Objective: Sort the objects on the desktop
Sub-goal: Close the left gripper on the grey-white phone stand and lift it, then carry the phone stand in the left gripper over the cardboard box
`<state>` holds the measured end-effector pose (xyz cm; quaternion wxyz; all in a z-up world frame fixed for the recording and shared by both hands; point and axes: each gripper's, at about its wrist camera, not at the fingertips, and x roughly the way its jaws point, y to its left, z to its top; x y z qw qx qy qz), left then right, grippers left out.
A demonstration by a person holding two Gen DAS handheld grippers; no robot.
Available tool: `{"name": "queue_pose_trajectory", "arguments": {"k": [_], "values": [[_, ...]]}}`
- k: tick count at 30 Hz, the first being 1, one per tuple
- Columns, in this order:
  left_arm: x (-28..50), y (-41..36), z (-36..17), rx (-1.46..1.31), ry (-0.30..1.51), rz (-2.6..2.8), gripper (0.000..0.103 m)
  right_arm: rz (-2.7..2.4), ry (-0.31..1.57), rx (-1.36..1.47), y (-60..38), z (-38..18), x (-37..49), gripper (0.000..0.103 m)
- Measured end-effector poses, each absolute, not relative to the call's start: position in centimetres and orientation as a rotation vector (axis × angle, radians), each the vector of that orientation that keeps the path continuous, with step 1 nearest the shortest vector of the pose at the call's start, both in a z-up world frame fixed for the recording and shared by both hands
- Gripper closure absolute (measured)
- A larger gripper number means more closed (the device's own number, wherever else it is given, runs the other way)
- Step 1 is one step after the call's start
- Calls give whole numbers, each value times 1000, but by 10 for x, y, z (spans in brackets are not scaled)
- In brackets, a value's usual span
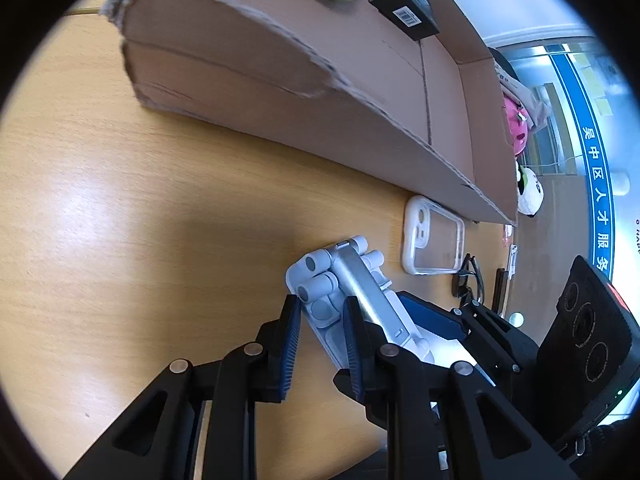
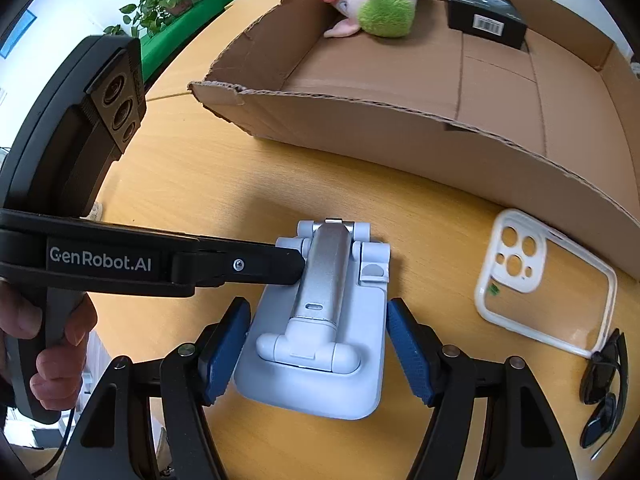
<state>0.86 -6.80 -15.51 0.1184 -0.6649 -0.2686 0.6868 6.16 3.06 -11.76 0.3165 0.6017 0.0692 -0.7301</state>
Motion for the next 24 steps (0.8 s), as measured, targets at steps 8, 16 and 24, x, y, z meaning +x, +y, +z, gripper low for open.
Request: {"name": "queue_pose_trajectory", "arguments": {"k": [8, 16, 24], "values": [[13, -42, -156, -1947, -764, 1991, 83, -1952, 141, 1592, 55, -119, 83, 29], [22, -19, -160, -1968, -736, 1956, 86, -1973, 108, 1611, 115, -120, 94, 29], [33, -18, -170, -2017, -869, 1904, 82, -1949, 61, 1639, 132, -127, 85, 29]]}}
